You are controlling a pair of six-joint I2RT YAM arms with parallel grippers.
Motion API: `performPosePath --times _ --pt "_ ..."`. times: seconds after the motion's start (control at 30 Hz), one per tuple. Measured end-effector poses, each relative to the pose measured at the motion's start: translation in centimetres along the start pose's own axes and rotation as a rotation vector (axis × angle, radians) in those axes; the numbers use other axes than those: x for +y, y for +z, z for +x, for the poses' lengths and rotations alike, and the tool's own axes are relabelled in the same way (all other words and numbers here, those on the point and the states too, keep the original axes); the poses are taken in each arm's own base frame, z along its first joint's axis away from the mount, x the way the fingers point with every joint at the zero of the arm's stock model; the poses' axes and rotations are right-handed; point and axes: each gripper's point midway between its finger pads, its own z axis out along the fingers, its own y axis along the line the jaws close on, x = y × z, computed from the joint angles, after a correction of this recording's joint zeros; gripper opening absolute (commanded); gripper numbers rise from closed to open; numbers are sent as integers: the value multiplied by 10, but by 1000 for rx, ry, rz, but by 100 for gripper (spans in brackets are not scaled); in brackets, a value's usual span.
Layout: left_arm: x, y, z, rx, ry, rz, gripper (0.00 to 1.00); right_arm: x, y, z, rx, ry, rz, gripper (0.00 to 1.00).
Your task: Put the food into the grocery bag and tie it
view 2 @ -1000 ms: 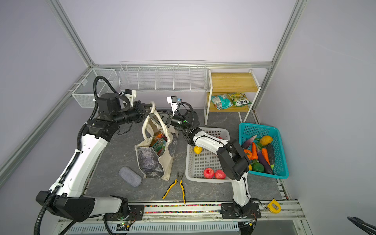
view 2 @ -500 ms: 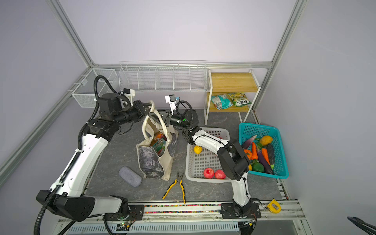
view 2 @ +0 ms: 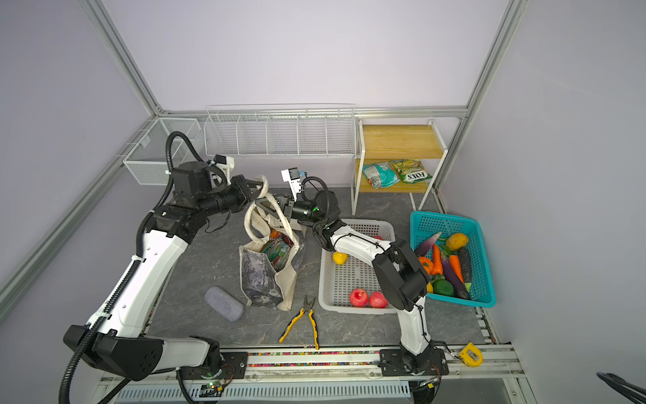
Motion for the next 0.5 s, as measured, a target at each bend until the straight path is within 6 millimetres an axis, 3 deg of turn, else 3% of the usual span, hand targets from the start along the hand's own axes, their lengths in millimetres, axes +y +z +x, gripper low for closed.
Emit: performPosePath --times 0.5 --pt "9 -13 13 99 -60 -3 0 4 -45 17 225 -180 249 7"
